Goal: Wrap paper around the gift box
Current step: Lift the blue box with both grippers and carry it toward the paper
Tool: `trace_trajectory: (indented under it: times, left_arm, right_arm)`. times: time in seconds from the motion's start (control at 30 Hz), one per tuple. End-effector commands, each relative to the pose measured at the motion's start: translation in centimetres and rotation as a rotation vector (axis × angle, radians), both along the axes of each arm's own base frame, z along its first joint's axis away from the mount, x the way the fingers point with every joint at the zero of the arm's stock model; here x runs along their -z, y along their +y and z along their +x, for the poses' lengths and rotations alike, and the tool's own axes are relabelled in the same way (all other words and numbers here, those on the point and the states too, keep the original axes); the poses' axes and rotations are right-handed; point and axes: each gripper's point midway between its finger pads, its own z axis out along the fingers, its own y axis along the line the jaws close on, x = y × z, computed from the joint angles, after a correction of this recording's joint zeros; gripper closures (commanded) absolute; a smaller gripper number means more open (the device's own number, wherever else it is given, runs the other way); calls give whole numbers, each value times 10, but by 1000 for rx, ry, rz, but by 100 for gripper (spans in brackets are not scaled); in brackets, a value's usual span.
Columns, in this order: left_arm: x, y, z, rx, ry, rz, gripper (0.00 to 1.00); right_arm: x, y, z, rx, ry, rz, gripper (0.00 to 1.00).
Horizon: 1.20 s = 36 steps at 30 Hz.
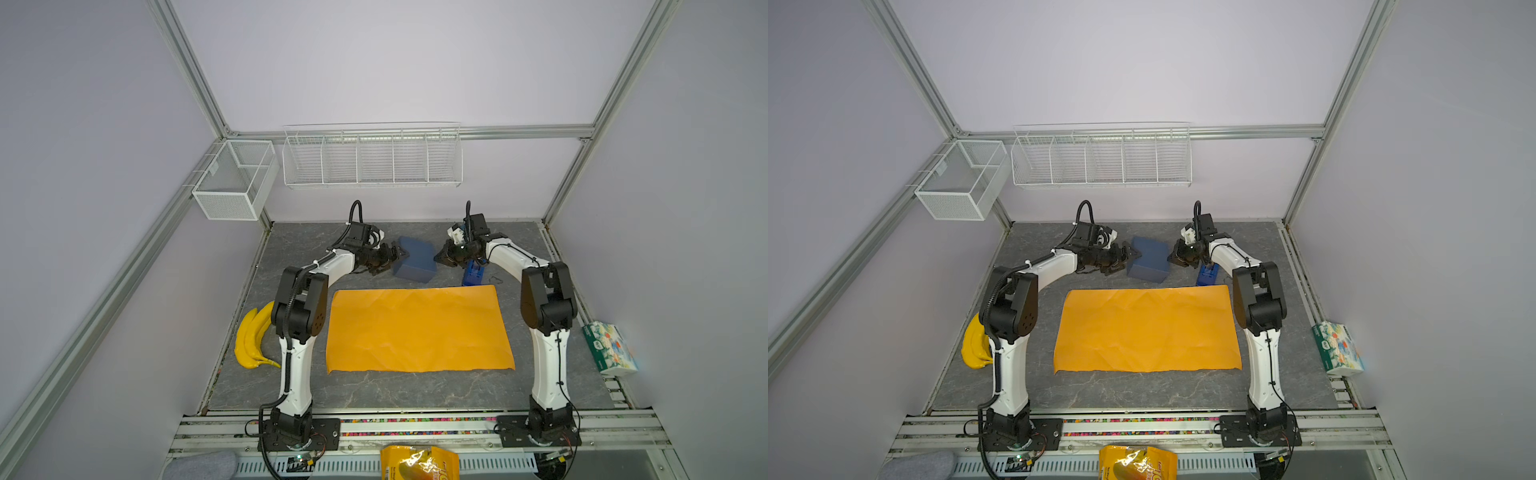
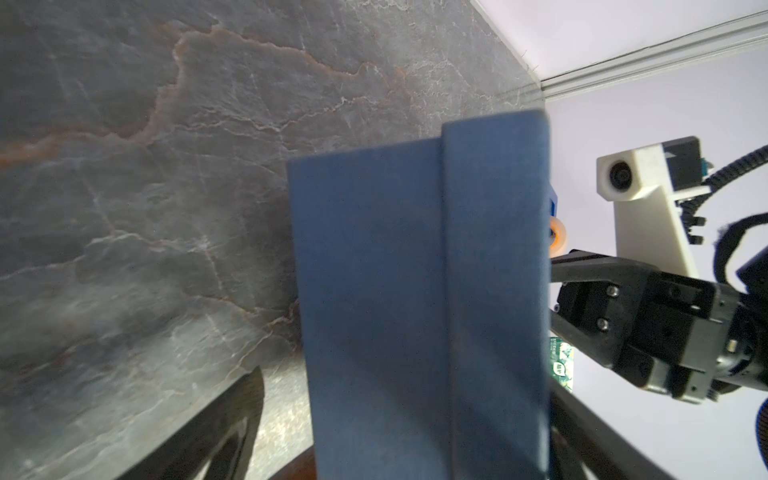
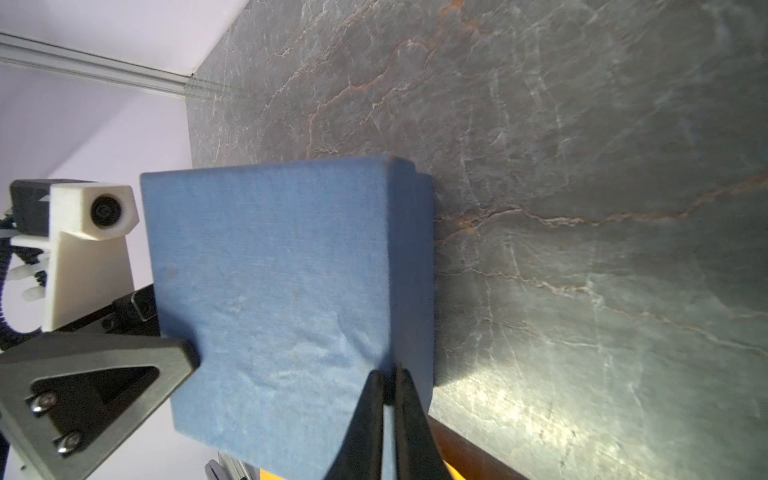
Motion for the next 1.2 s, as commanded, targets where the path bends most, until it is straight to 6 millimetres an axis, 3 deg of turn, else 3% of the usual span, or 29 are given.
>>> trace_trajectory:
  times: [0.0,0.5,0.77,0.97,1.17]
  left_arm:
    - [6,-5,4,-8,17,-51,6]
    - [0,-14,9,4,16,-100,8]
    - [-5,-16,11,3,4,-106,18]
    - [-15,-15,12,-3,-17,-106,23]
    - [-43,-14,10,-3,-59,-119,24]
  right_arm:
    - [17,-9,-9,25,60,-37,89]
    - [12,-10,-8,27,54,-31,89]
    - [10,-12,-8,29,52,-31,89]
    - [-7,-18,-6,45,16,-30,84]
    - [-44,-29,-8,67,-50,-22,79]
